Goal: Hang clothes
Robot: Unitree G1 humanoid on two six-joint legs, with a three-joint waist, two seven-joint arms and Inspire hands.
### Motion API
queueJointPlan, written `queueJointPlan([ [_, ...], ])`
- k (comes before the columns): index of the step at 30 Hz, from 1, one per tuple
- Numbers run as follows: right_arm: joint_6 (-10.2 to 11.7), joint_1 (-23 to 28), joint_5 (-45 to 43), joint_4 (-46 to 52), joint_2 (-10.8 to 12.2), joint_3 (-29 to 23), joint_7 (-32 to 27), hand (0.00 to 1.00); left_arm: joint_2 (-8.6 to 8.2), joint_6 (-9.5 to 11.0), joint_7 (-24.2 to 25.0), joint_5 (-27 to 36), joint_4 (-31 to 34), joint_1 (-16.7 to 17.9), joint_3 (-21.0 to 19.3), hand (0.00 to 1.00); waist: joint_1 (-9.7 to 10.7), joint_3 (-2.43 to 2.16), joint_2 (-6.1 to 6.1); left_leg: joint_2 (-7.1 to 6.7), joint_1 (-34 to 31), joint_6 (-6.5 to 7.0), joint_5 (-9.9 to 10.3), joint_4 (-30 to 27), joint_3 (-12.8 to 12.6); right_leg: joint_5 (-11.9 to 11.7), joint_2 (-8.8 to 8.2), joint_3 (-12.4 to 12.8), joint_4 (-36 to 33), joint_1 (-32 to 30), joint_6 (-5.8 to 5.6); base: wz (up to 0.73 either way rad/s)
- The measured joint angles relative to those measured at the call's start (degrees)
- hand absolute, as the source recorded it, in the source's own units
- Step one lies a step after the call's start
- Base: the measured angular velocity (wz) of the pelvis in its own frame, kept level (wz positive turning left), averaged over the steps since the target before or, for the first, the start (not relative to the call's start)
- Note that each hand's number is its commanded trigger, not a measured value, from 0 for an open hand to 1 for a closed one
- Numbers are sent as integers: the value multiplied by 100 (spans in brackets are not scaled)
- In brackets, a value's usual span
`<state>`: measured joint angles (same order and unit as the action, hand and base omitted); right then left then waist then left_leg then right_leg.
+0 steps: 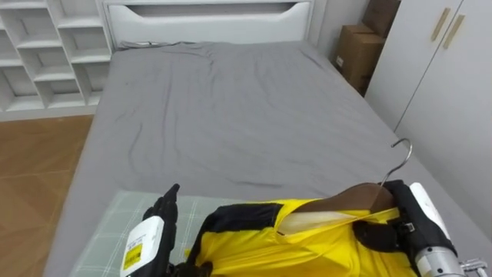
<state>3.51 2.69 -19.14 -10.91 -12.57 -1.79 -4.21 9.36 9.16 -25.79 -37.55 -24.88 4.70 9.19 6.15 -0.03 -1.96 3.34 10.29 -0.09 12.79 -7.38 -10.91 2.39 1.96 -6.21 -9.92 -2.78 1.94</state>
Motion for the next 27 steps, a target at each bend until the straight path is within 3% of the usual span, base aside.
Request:
queueJointPlan([
  [14, 214, 33, -495, 551, -8, -241, -111, 100, -228, 494, -45, 188, -92, 150, -771, 0, -209, 0, 8, 10, 27, -1, 0, -3, 12, -4, 13, 7, 13, 30, 14, 0],
  [17, 170, 83, -411, 765, -12, -764, -189, 100, -192, 221, -133, 331, -255, 416, -1464, 0, -207, -2, 28, 13, 22, -1, 0, 0, 16, -1, 11, -7, 23, 34, 16, 0],
  [19, 109, 86, -169, 959, -28, -1324, -428, 100, -124, -10, -277, 810, -258, 746, -1887, 0, -228, -2, 32, 13, 14, -2, 2, 3, 19, 6, 7, -31, 23, 30, 14, 3],
  [22, 58, 86, -108, 1045, -146, -1671, -661, 100, -57, -63, -477, 1166, -498, 912, -2185, 0, -343, 1, 39, 10, 17, -17, 14, 4, 19, 6, 8, -38, 13, 29, 14, 0],
  [27, 55, 89, -109, 1071, -145, -1682, -721, 100, -29, -143, -612, 1494, -732, 946, -2231, 0, -389, 7, 60, 8, -24, -4, 77, 3, 162, 7, -11, -162, 3, 29, 11, 11],
])
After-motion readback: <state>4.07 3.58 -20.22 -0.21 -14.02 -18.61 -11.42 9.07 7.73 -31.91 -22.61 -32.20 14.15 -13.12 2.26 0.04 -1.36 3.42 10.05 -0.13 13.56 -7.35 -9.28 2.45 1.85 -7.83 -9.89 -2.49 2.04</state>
